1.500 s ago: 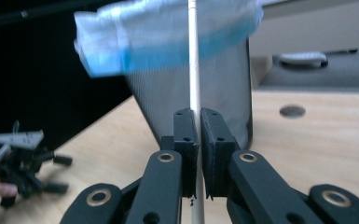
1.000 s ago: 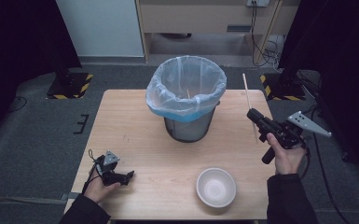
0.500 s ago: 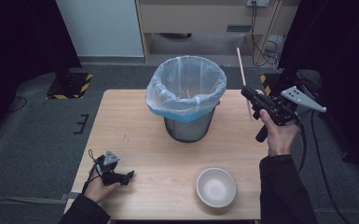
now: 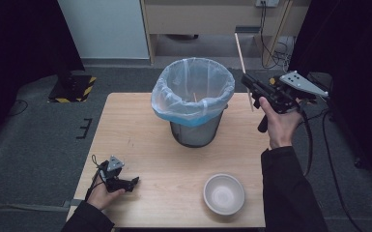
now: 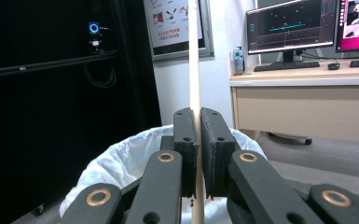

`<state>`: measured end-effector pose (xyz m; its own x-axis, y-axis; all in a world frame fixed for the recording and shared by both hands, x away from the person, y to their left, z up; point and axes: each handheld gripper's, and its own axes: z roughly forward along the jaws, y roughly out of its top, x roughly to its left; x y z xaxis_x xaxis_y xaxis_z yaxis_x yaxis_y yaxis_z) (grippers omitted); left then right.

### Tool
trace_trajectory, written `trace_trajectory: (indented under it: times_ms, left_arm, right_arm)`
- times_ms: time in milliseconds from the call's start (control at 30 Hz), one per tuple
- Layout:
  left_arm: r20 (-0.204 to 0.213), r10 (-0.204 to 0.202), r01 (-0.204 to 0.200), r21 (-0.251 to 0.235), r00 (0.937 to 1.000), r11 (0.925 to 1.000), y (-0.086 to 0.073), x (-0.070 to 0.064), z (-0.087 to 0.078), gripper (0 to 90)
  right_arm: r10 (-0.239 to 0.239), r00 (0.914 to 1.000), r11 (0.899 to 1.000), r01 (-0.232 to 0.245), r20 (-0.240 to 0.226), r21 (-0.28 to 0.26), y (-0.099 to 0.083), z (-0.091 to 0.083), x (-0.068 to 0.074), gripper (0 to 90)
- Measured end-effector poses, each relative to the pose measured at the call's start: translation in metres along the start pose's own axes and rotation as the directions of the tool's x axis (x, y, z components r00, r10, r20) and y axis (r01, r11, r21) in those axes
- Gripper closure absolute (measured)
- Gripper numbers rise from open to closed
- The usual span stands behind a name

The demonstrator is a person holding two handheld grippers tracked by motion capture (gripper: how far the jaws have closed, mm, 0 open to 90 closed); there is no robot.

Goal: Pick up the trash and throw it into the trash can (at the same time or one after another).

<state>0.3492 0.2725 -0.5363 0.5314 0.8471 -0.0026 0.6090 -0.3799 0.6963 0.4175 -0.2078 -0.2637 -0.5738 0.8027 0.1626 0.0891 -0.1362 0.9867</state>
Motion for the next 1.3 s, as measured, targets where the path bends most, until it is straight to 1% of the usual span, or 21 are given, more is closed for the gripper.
trace_trajectory:
  times_ms: [100, 267, 333, 367, 400, 467, 500, 633, 733, 767, 967, 1067, 1300]
  left_arm:
    - [0.0, 0.002, -0.002, 0.001, 1.0, 1.0, 0.0, 0.0, 0.0, 0.0]
    - [0.0, -0.002, 0.002, -0.001, 1.0, 1.0, 0.0, 0.0, 0.0, 0.0]
    - [0.0, 0.0, 0.0, -0.001, 1.0, 1.0, 0.0, 0.0, 0.0, 0.0]
    - [0.0, 0.0, 0.0, -0.001, 1.0, 1.0, 0.0, 0.0, 0.0, 0.0]
    - [0.0, 0.0, 0.0, -0.001, 1.0, 1.0, 0.0, 0.0, 0.0, 0.0]
    - [0.0, 0.0, 0.0, -0.001, 1.0, 1.0, 0.0, 0.0, 0.0, 0.0]
    - [0.0, 0.0, 0.0, -0.001, 1.0, 1.0, 0.0, 0.0, 0.0, 0.0]
    - [0.001, 0.0, 0.0, -0.001, 1.0, 1.0, 0.0, 0.0, 0.0, 0.0]
    - [0.001, 0.0, 0.0, -0.001, 1.0, 1.0, 0.0, 0.0, 0.0, 0.0]
    - [0.001, -0.001, 0.001, -0.002, 1.0, 1.0, 0.0, 0.0, 0.0, 0.0]
    - [0.001, -0.001, 0.001, -0.002, 1.0, 1.0, 0.0, 0.0, 0.0, 0.0]
    - [0.002, 0.0, 0.0, -0.002, 1.0, 1.0, 0.0, 0.0, 0.0, 0.0]
    - [0.001, 0.0, 0.0, -0.002, 1.0, 1.0, 0.0, 0.0, 0.0, 0.0]
  right_arm:
    - [0.002, 1.0, 1.0, -0.002, -0.004, -0.004, 0.005, 0.008, 0.003, 85.9]
    - [-0.014, 0.9999, 1.0, 0.014, -0.01, 0.0, 0.011, 0.021, 0.008, 85.9]
    - [-0.015, 0.9998, 1.0, 0.015, -0.01, 0.001, 0.011, 0.023, 0.009, 85.9]
    - [-0.018, 0.9998, 1.0, 0.018, -0.011, 0.0, 0.013, 0.028, 0.01, 85.9]
    - [-0.017, 0.9998, 1.0, 0.017, -0.014, -0.003, 0.014, 0.034, 0.011, 85.9]
    - [-0.004, 0.9997, 1.0, 0.004, -0.026, -0.01, 0.014, 0.039, 0.012, 85.9]
    - [-0.004, 0.9997, 1.0, 0.004, -0.026, -0.01, 0.014, 0.039, 0.012, 85.9]
    - [-0.012, 0.9996, 1.0, 0.012, -0.024, -0.004, 0.01, 0.054, 0.013, 85.9]
    - [-0.014, 0.9995, 1.0, 0.014, -0.026, 0.0, 0.009, 0.059, 0.013, 85.9]
    - [-0.013, 0.9995, 1.0, 0.013, -0.03, -0.002, 0.007, 0.066, 0.013, 85.8]
    - [-0.018, 0.9996, 1.0, 0.018, -0.02, 0.007, 0.003, 0.085, 0.012, 85.8]
    - [-0.023, 0.9996, 1.0, 0.023, -0.014, 0.01, -0.001, 0.092, 0.011, 85.8]
    - [-0.031, 0.9995, 0.999, 0.031, 0.003, 0.017, -0.005, 0.101, 0.01, 85.7]
